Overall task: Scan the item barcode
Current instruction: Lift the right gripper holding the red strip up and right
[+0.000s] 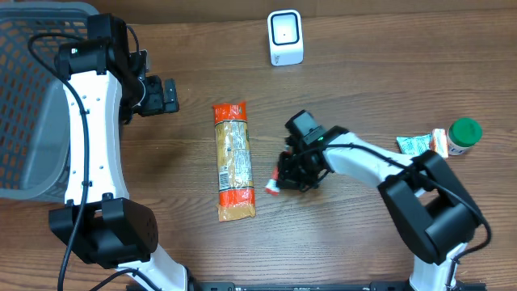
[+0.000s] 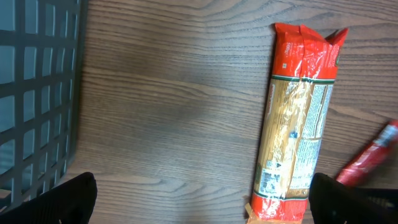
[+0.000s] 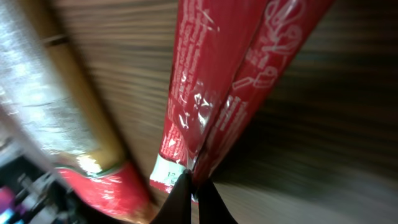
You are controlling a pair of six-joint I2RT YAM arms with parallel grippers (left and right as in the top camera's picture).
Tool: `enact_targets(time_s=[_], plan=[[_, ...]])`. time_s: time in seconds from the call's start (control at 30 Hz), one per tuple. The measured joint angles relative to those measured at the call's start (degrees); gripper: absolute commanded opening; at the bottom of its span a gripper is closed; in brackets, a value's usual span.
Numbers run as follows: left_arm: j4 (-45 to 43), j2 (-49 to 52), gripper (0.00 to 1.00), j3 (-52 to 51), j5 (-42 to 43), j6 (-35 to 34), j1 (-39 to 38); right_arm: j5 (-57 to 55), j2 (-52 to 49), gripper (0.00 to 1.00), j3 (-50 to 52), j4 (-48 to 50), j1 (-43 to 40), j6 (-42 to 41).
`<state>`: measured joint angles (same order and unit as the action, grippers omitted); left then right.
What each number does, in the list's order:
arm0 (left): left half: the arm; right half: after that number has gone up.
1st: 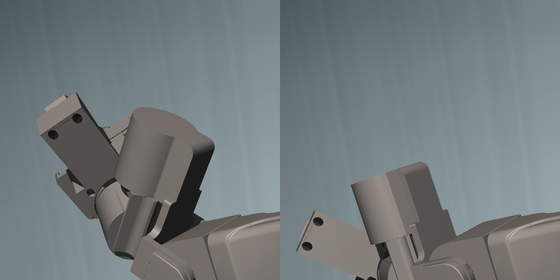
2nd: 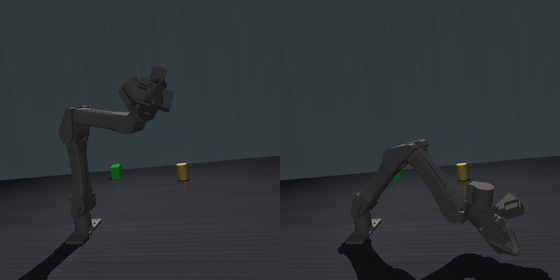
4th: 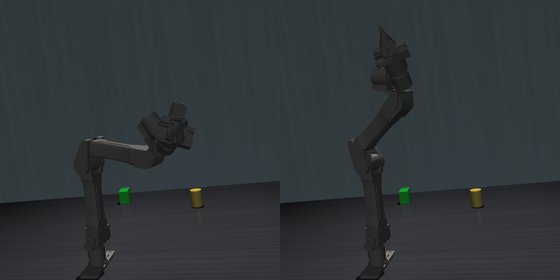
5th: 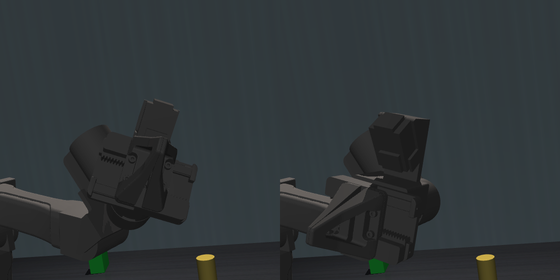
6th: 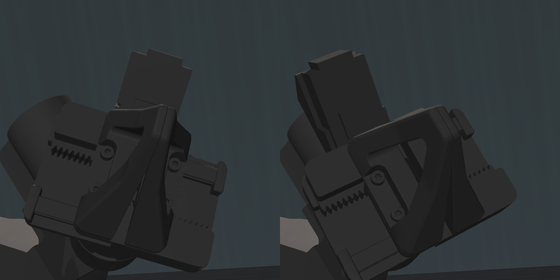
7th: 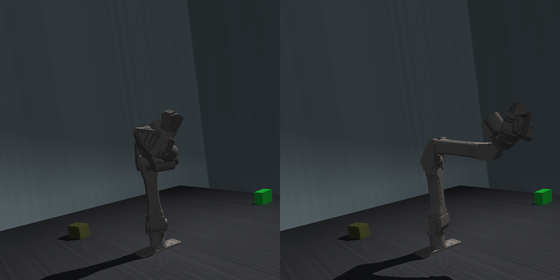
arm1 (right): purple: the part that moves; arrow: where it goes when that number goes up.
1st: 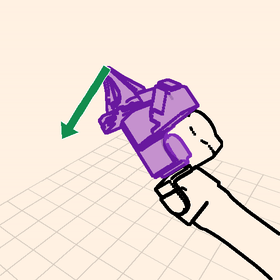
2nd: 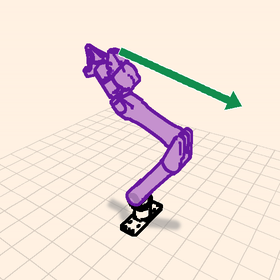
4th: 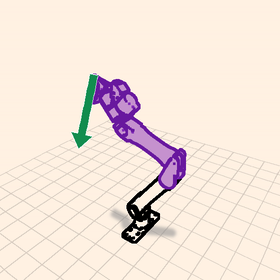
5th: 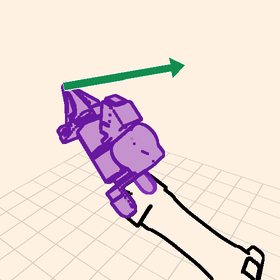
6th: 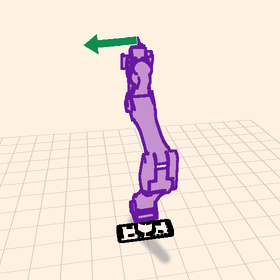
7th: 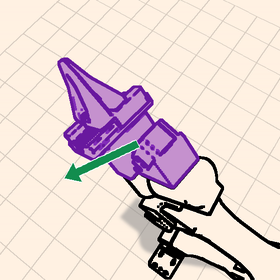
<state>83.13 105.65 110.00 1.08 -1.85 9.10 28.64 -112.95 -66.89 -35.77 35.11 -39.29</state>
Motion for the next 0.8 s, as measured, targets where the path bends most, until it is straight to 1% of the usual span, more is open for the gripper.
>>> enact_targets(time_s=[0.17,0.37,0.4,0.5,0.6,0.63,0.67,0.7,0.77,0.8], plan=[[0.0,0.0,1.0,0.0,0.02,0.0,0.0,-7.8,1.6,0.04,-2.27,-10.95,-2.71,5.51],[0.0,0.0,1.0,0.0,0.02,0.0,0.0,-17.75,2.1,0.04,-3.89,-21.44,-3.21,18.14],[0.0,0.0,1.0,0.0,0.02,0.0,0.0,-20.81,2.23,0.04,-4.0,-23.63,-3.19,21.57],[0.0,0.0,1.0,0.0,0.0,0.04,0.0,-28.3,2.45,0.04,-4.09,-26.18,-3.15,26.62],[0.02,0.0,0.99,0.0,0.0,0.15,0.0,-35.56,2.54,0.04,-4.09,-25.53,-3.15,29.81],[0.0,0.0,1.0,0.0,0.0,0.15,0.0,-37.24,2.54,0.07,-4.11,-24.94,-3.15,30.73],[0.0,0.0,1.0,0.0,0.02,0.15,0.0,-39.01,2.54,0.17,-4.11,-24.17,-3.15,31.71],[0.0,0.0,1.0,0.0,0.0,0.15,0.0,-40.09,2.54,0.24,-4.11,-23.52,-3.15,32.13],[0.0,0.0,1.0,0.0,0.02,0.15,0.0,-42.14,2.54,0.24,-4.11,-22.1,-3.21,33.92],[0.0,0.0,1.0,0.0,0.02,0.15,0.0,-42.82,2.54,0.23,-4.11,-21.77,-3.21,34.42]])
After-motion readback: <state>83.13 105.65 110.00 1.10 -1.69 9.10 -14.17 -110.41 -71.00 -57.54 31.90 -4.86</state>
